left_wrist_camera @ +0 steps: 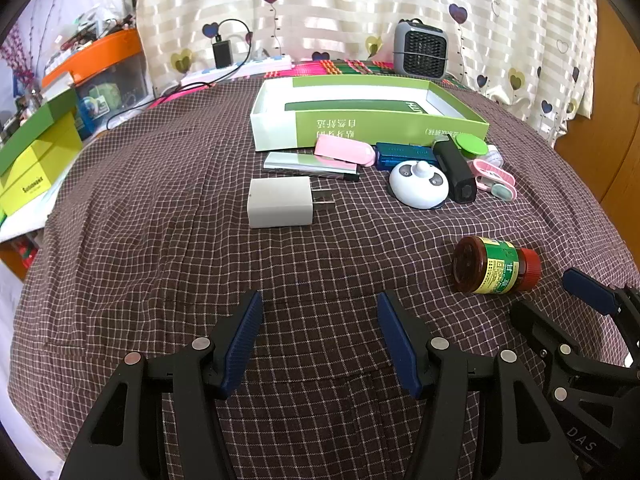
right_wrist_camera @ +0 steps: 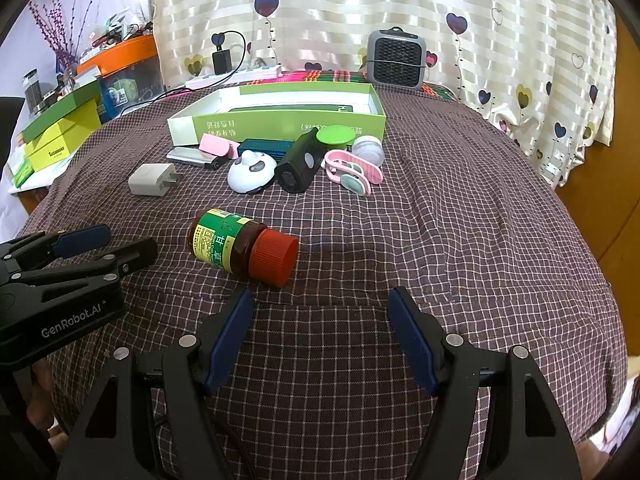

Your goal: Organize rigid objects

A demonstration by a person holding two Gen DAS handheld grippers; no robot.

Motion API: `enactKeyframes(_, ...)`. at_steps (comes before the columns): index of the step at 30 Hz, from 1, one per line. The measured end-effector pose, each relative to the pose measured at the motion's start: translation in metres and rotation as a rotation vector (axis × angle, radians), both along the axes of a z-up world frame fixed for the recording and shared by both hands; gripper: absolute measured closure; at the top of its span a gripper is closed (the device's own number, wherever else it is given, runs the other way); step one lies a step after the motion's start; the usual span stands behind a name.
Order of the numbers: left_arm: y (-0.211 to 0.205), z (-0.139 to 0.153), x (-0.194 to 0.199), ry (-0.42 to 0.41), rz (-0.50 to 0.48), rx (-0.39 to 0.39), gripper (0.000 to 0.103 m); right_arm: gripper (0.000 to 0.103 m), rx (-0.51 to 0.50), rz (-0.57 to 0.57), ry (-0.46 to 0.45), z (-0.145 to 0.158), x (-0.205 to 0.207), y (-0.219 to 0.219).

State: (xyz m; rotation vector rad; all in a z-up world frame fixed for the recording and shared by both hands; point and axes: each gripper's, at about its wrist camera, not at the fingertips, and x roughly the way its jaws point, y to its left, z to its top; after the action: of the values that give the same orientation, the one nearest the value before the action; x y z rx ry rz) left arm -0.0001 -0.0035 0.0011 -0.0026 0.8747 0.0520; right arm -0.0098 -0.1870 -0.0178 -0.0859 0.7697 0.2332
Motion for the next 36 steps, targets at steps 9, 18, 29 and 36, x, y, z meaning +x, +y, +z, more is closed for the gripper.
enactKeyframes(9,0.000,0.000,0.000,0.001,0.000,0.000,0.044,0.033,0.000,0.000,0.000,0.000,0.000,0.000)
enactKeyframes(18,0.005,0.000,0.005,0.019,-0.054,-0.007,0.044,0.033,0.007,0.043,0.008,0.002,0.002,0.001)
enactKeyframes(29,0.028,0.011,0.012,-0.014,-0.130,-0.093,0.044,0.033,0.068,0.180,-0.013,0.009,0.008,-0.001)
enactKeyframes(36,0.048,0.024,0.027,-0.061,-0.145,-0.126,0.044,0.033,0.069,0.302,-0.070,0.023,0.011,0.006)
